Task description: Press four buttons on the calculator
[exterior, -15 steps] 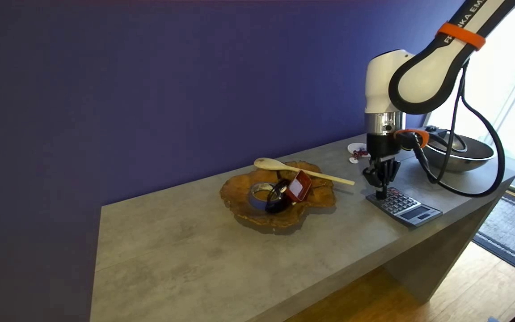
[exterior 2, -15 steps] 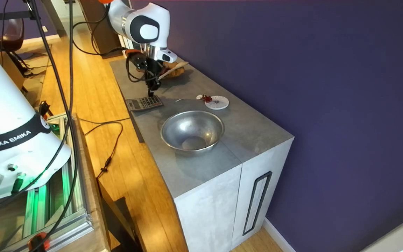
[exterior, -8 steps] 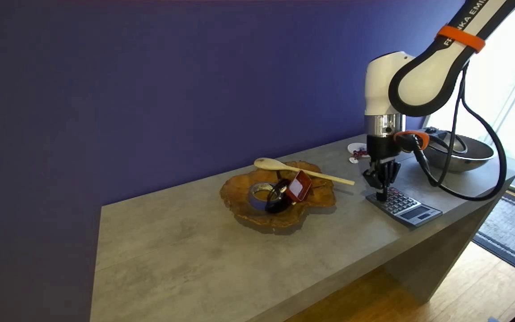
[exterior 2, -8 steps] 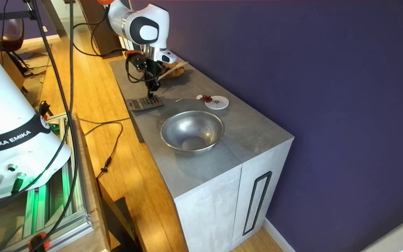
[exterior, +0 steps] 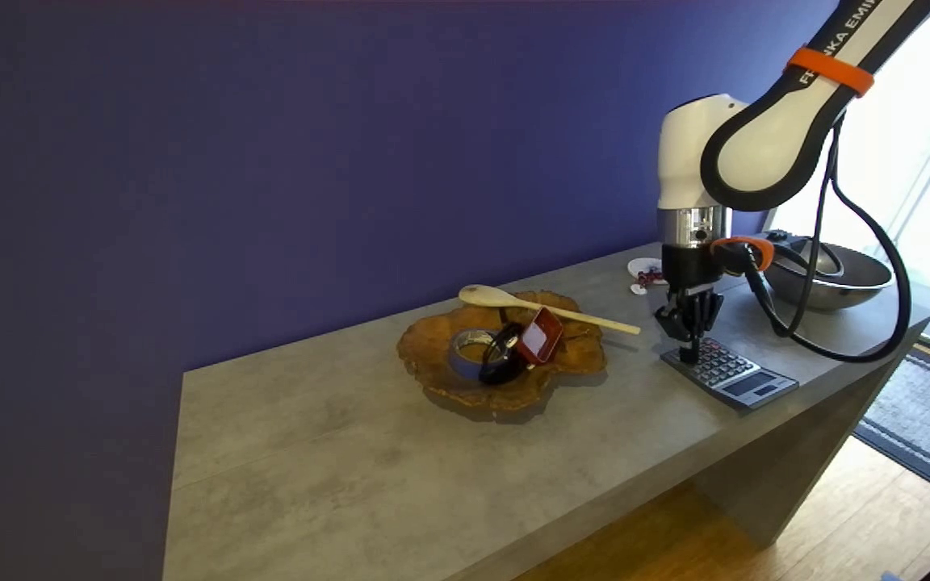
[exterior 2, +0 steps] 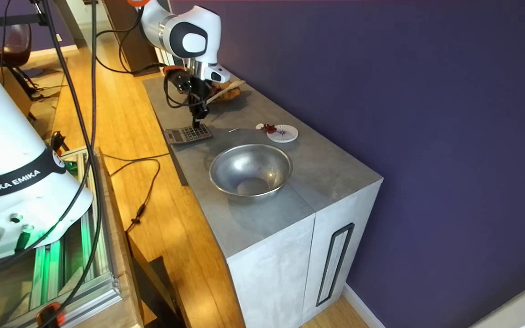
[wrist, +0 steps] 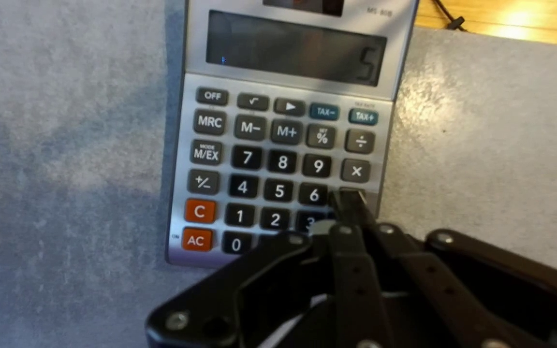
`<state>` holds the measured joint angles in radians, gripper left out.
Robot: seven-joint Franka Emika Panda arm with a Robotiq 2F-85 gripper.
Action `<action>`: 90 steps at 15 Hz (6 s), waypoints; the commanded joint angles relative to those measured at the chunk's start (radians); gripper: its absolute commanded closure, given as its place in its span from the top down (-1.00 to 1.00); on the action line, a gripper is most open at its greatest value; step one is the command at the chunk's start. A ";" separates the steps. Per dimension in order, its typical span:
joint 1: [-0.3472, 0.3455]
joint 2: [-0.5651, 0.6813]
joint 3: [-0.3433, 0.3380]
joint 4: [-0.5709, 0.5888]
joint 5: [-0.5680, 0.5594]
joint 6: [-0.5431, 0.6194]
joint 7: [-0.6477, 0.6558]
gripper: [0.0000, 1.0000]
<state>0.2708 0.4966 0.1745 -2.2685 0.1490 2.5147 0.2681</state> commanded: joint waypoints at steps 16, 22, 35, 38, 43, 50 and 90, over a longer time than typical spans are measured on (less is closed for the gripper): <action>-0.019 -0.091 -0.011 -0.052 -0.006 -0.030 -0.015 -1.00; -0.045 -0.086 -0.017 -0.078 0.002 -0.035 -0.045 -1.00; -0.058 -0.051 -0.006 -0.061 0.012 -0.052 -0.086 -1.00; -0.061 -0.044 -0.001 -0.058 0.017 -0.059 -0.099 -1.00; -0.063 -0.045 0.006 -0.059 0.024 -0.059 -0.111 -1.00; -0.060 -0.035 0.007 -0.049 0.022 -0.049 -0.106 -1.00; -0.054 -0.089 0.005 -0.075 0.020 -0.014 -0.092 -1.00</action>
<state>0.2245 0.4448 0.1683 -2.3203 0.1549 2.4849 0.1809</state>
